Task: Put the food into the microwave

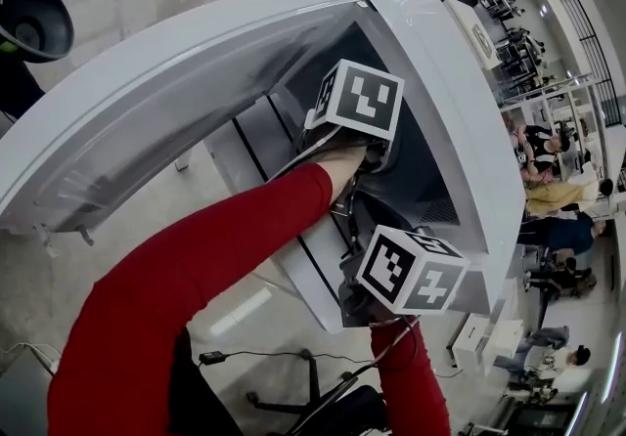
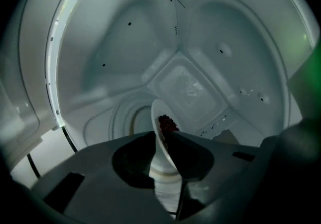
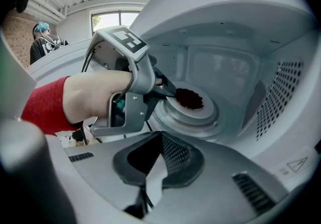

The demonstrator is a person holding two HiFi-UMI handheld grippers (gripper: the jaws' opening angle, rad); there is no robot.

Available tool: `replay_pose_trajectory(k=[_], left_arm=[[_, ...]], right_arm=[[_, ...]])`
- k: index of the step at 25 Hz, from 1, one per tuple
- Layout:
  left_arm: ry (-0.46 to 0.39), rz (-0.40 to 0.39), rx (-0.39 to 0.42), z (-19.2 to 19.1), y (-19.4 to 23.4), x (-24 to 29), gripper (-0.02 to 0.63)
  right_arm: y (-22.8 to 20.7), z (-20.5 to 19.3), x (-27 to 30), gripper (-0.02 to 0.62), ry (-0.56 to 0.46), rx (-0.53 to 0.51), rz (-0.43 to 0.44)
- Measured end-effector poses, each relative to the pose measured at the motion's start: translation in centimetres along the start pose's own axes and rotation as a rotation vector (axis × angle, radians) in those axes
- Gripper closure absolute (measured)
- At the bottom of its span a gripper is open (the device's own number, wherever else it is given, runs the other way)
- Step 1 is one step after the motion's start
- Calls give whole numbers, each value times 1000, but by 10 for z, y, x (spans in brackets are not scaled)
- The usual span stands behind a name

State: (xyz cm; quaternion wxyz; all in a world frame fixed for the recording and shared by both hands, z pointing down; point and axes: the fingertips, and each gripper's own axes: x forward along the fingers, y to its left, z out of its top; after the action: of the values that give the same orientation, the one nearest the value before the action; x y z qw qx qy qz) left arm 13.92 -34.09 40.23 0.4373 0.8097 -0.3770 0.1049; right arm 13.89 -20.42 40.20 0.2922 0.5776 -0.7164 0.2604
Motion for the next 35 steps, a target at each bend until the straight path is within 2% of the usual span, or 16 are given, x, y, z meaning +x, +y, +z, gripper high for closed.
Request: replay_pose_trajectory(k=[5, 9, 19, 29, 32, 35], left_arm=[[19, 20, 83, -3, 0, 0, 528], [32, 49, 103, -8, 5, 0, 512], [-20, 137, 248, -4, 16, 0, 486], [-51, 198, 351, -3, 18, 1, 479], [-61, 235, 417, -2, 19, 1, 477], [-70, 237, 422, -2, 20, 0, 477]], right_arm=[[-1, 0, 1, 581, 2, -6, -6], [-5, 0, -1, 581, 5, -13, -12], [-6, -1, -2, 581, 2, -23, -17], [-5, -5, -1, 581, 1, -24, -18], [-6, -5, -1, 581, 0, -23, -19], [-7, -7, -1, 581, 0, -23, -17]])
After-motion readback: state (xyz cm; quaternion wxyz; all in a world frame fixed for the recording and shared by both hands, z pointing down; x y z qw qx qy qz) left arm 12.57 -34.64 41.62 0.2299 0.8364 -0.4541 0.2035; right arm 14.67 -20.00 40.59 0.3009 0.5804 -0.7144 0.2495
